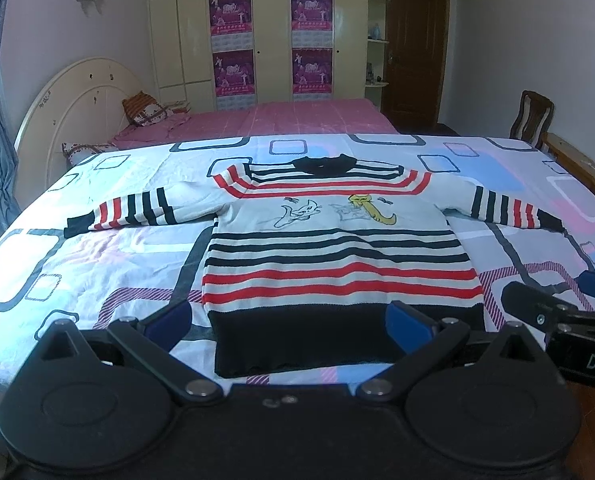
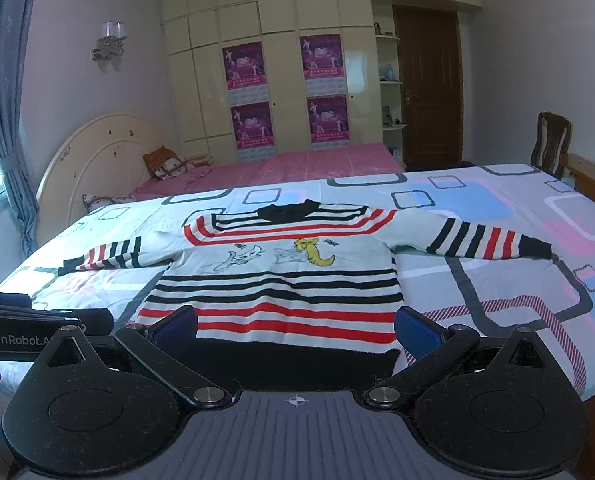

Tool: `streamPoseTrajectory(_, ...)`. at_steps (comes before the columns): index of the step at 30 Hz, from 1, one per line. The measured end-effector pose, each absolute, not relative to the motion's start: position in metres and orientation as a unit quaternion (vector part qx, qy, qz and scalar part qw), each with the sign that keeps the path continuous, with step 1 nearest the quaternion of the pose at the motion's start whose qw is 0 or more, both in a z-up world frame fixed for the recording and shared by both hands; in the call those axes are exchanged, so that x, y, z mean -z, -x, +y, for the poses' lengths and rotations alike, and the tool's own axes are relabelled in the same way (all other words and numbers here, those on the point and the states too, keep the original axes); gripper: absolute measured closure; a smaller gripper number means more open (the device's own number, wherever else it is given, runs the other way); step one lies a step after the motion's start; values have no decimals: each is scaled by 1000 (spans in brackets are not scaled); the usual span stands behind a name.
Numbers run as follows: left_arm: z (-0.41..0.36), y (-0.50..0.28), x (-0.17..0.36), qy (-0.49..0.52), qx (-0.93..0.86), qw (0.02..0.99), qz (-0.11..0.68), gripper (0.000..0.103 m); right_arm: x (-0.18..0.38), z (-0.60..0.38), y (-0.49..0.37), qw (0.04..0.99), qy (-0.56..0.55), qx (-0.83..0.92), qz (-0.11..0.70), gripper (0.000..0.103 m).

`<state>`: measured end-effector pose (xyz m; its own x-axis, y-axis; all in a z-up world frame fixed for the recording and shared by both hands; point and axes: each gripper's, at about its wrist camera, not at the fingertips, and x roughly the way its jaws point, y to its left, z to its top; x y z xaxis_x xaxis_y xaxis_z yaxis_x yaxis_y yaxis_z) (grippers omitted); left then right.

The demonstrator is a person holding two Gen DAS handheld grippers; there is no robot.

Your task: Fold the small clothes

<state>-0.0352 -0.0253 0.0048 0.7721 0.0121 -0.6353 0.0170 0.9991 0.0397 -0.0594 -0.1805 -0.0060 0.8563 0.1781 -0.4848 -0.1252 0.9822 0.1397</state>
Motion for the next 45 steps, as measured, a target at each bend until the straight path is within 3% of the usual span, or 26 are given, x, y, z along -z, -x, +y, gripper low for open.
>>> streamPoseTrajectory(45, -41, 23, 1, -26, 1, 938, 347, 0, 15, -202, 47, 961, -62, -62, 263, 0)
